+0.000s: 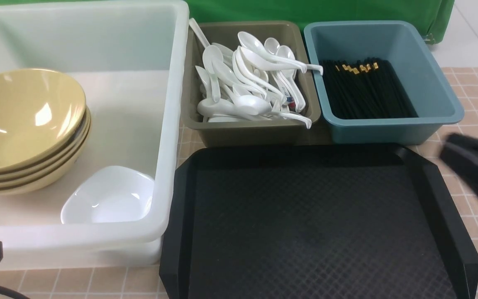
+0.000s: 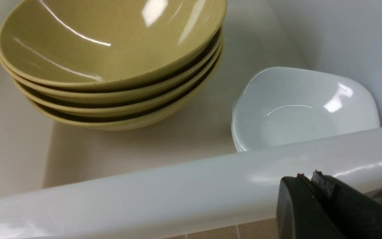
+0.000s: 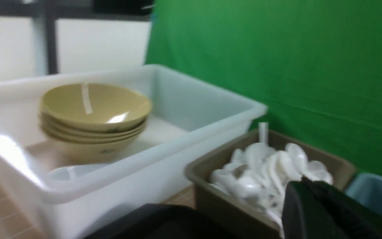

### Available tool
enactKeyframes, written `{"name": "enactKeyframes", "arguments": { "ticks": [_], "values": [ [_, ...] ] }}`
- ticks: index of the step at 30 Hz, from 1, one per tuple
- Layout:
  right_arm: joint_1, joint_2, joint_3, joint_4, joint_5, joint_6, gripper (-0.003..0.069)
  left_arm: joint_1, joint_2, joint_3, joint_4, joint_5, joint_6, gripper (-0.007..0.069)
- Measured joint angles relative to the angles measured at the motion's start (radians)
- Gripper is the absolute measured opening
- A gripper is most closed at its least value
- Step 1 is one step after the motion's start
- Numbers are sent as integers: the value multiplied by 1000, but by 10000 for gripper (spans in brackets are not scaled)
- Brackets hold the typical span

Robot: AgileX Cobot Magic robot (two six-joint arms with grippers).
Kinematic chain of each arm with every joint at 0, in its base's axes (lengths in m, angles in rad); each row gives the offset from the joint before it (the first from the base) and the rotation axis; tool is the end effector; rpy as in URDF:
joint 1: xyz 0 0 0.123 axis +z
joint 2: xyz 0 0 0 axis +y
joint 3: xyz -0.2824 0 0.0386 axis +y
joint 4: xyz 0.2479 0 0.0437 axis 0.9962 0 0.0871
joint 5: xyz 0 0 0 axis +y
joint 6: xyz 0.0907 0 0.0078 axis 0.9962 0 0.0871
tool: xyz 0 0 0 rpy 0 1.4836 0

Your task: On brown table put chopsticks spoon bowls plates into blue grey white boxes.

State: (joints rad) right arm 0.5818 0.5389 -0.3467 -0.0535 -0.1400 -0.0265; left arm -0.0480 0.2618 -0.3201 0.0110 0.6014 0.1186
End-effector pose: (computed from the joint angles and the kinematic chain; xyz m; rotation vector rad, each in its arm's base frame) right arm 0.1000 0.0666 0.2996 -0.5088 1.4639 0.4044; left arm 0.0638 -0.0025 0.2513 0.1739 2.0197 0.0566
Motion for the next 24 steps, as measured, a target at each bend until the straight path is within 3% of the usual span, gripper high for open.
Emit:
{"name": "enactKeyframes", "arguments": {
  "ticks": [8,12,18,24],
  "values": [
    [-385,-289,246,-10,53,71,35,0,0,0,0,0,0,1],
    [-520,-415,338,-47,134,140,35,0,0,0,0,0,0,1],
    [-636,-542,374,-68,273,201,35,0,0,0,0,0,4,1],
    [-664,-550,375,-71,431,210,35,0,0,1,0,-1,4,1]
  ]
}}
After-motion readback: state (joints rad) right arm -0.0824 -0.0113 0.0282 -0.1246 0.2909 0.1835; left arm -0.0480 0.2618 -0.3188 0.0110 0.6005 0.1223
